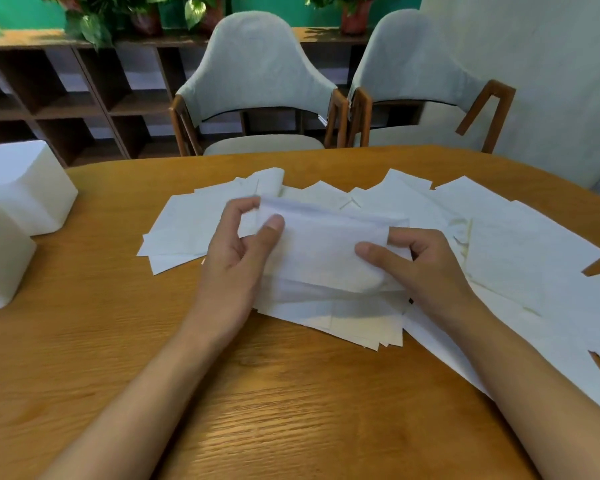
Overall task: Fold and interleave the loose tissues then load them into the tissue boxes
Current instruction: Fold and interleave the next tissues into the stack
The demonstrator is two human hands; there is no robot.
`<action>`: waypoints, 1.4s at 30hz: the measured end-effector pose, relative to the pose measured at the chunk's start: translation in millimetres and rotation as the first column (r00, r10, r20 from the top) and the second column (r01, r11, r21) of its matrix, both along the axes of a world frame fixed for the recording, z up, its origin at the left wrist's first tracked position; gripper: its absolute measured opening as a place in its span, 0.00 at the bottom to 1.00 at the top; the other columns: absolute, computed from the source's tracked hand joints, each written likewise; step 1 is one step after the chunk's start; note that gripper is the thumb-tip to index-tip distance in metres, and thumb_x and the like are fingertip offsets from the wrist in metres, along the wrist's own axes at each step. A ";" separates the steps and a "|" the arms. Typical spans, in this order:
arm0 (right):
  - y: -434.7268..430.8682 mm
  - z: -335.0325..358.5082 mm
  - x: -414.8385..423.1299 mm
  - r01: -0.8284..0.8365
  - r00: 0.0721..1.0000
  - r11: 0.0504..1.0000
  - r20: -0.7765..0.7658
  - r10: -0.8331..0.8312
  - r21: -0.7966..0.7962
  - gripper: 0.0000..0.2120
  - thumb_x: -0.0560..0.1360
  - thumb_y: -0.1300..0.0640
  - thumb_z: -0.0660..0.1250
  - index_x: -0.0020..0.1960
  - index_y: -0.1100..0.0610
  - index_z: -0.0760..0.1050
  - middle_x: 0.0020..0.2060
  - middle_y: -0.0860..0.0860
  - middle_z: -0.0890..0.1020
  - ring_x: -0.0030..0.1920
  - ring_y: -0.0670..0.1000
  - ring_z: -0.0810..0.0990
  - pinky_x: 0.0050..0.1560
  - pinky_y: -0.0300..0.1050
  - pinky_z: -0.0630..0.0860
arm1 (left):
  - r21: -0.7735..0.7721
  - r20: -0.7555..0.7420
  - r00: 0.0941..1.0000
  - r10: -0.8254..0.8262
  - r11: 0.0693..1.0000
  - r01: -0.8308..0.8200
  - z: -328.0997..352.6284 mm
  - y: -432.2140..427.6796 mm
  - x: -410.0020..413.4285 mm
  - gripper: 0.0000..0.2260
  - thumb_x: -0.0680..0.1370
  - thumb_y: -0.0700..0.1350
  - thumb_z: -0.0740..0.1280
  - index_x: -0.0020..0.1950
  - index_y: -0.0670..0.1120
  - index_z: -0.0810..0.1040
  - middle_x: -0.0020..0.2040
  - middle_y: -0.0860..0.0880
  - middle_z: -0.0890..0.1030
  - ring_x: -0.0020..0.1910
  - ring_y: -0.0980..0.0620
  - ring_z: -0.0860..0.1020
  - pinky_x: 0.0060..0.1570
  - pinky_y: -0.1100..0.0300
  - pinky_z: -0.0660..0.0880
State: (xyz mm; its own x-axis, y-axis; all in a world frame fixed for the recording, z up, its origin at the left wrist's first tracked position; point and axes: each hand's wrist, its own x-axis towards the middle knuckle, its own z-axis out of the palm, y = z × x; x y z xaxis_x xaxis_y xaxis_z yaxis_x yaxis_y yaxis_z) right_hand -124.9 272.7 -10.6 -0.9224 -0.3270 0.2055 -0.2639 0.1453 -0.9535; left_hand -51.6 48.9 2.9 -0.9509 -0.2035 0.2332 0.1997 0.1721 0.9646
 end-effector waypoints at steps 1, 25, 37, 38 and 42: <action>-0.2 -0.2 -0.5 0.033 0.999 0.999 0.014 -0.032 -0.013 0.08 0.75 0.53 0.72 0.53 0.51 0.85 0.47 0.42 0.87 0.49 0.43 0.85 0.43 0.33 0.78 | -0.046 -0.019 0.998 -0.066 0.997 0.065 2.4 -1.6 2.5 0.18 0.80 0.54 0.68 0.69 0.60 0.70 0.50 0.54 0.85 0.45 0.54 0.84 0.41 0.58 0.80; -4.6 9.0 5.3 -0.021 0.999 1.000 0.038 0.021 -0.017 0.16 0.79 0.47 0.60 0.57 0.48 0.85 0.58 0.42 0.84 0.61 0.44 0.80 0.60 0.46 0.74 | -0.245 -0.224 0.965 -0.134 0.966 0.077 12.3 -26.3 -0.6 0.03 0.76 0.47 0.76 0.45 0.49 0.86 0.57 0.54 0.85 0.62 0.53 0.81 0.59 0.58 0.77; -20.1 2.9 13.6 -0.143 0.983 0.984 0.103 0.154 -0.108 0.18 0.84 0.40 0.51 0.73 0.30 0.66 0.71 0.33 0.69 0.69 0.41 0.72 0.68 0.54 0.76 | -0.135 0.044 0.998 0.039 0.990 -0.033 1.4 -13.5 -7.1 0.05 0.73 0.51 0.77 0.47 0.53 0.87 0.46 0.59 0.86 0.47 0.58 0.83 0.40 0.64 0.80; -21.1 3.0 14.0 -0.168 0.976 0.978 0.116 0.183 -0.126 0.23 0.80 0.32 0.52 0.73 0.32 0.66 0.72 0.36 0.70 0.70 0.44 0.73 0.67 0.54 0.76 | -0.134 0.042 0.998 0.053 0.990 -0.047 0.1 -12.5 -7.4 0.05 0.73 0.51 0.78 0.47 0.54 0.87 0.47 0.59 0.86 0.47 0.58 0.83 0.40 0.63 0.80; -22.5 2.2 13.8 -0.160 0.984 0.987 0.070 0.162 -0.028 0.33 0.68 0.22 0.59 0.72 0.28 0.63 0.68 0.27 0.68 0.66 0.34 0.72 0.63 0.42 0.77 | -0.172 0.030 0.998 0.064 0.983 -0.058 -2.8 -9.0 -7.8 0.06 0.72 0.53 0.78 0.47 0.55 0.86 0.48 0.60 0.85 0.51 0.59 0.81 0.46 0.54 0.82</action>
State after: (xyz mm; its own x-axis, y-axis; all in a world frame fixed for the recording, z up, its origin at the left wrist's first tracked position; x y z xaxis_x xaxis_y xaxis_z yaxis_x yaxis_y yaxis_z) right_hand -111.1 250.1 -8.4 -0.8708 -0.4685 0.1490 -0.2125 0.0854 -0.9734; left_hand -59.3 39.9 0.0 -0.9463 -0.2213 0.2357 0.1499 0.3456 0.9263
